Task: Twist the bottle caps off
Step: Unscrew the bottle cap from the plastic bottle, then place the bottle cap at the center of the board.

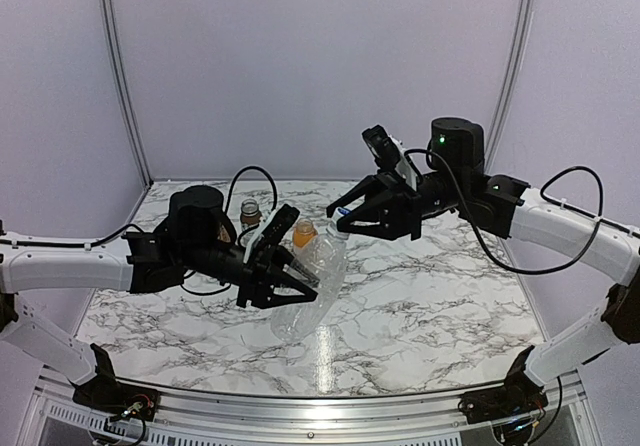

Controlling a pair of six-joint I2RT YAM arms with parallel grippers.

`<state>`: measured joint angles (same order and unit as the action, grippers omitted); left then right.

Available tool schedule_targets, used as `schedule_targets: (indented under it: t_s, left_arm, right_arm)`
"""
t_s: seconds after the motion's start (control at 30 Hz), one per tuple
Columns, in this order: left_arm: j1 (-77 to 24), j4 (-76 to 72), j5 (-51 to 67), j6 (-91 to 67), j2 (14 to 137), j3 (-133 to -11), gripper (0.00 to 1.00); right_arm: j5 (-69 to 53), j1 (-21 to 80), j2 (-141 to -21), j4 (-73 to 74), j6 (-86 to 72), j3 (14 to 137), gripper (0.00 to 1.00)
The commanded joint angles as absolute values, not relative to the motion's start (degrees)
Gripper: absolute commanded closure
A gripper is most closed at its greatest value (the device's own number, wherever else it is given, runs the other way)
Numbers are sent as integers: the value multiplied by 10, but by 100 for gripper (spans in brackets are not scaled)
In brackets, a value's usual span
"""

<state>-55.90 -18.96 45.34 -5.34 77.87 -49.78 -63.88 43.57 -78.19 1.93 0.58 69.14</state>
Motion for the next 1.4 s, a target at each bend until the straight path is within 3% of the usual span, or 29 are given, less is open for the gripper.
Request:
schedule_targets:
  t_s: [0.0, 0.17, 0.9, 1.37]
  left_arm:
    - [-557, -200, 461, -41, 774, -512, 66]
    - [-555, -200, 460, -39, 775, -506, 66]
    - [-544, -200, 440, -34, 755, -469, 66]
    - [-535, -198, 200, -59, 648, -415, 64]
  right_arm:
    - [-620, 433, -776, 8, -9, 694, 74]
    - [-627, 432, -775, 7, -7, 694, 79]
    - [-555, 369, -751, -21, -59, 683, 78]
    - [-178, 335, -786, 6, -56, 556, 79]
